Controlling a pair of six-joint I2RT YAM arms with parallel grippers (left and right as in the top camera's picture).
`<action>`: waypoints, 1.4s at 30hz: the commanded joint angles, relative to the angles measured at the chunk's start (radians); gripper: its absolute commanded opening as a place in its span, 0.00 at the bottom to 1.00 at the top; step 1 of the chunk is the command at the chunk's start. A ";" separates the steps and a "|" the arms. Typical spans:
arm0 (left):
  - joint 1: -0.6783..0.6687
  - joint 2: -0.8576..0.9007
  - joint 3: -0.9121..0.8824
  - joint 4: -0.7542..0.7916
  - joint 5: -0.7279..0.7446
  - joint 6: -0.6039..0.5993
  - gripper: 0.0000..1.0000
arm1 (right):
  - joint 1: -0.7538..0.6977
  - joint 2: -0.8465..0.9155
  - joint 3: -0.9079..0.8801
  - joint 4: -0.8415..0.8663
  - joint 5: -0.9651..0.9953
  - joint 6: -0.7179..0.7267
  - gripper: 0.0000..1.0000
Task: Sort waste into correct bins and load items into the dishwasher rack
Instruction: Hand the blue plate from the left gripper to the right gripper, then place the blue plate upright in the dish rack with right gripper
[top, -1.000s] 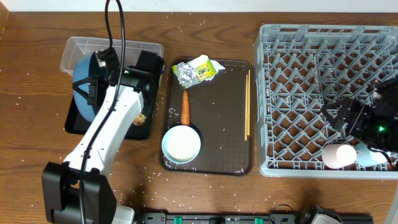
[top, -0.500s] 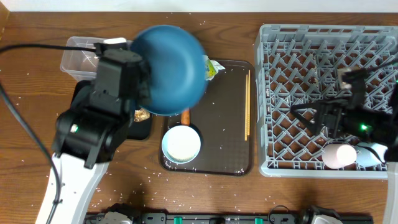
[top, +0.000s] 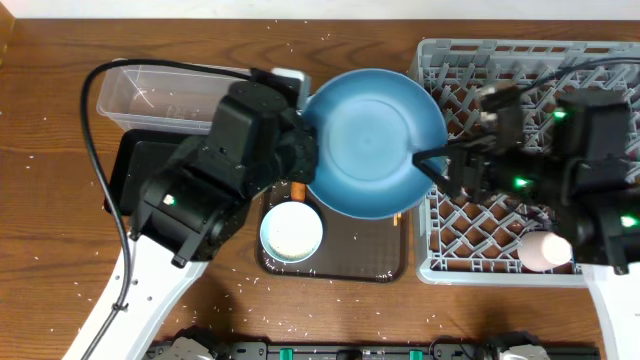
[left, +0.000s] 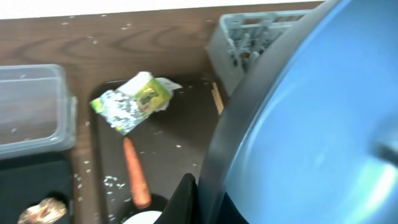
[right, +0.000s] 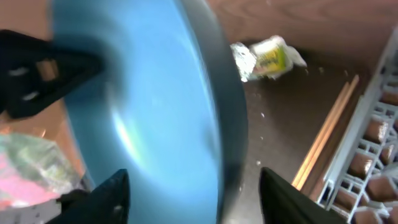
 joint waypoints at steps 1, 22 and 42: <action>-0.036 -0.013 0.006 0.014 0.018 0.002 0.06 | 0.058 0.042 0.004 0.005 0.196 0.103 0.39; -0.041 -0.014 0.006 -0.013 0.018 0.003 0.98 | -0.050 0.047 0.004 -0.039 1.609 0.121 0.01; -0.041 -0.014 0.006 -0.122 0.019 0.002 0.98 | -0.287 0.315 0.004 0.354 1.808 -0.227 0.01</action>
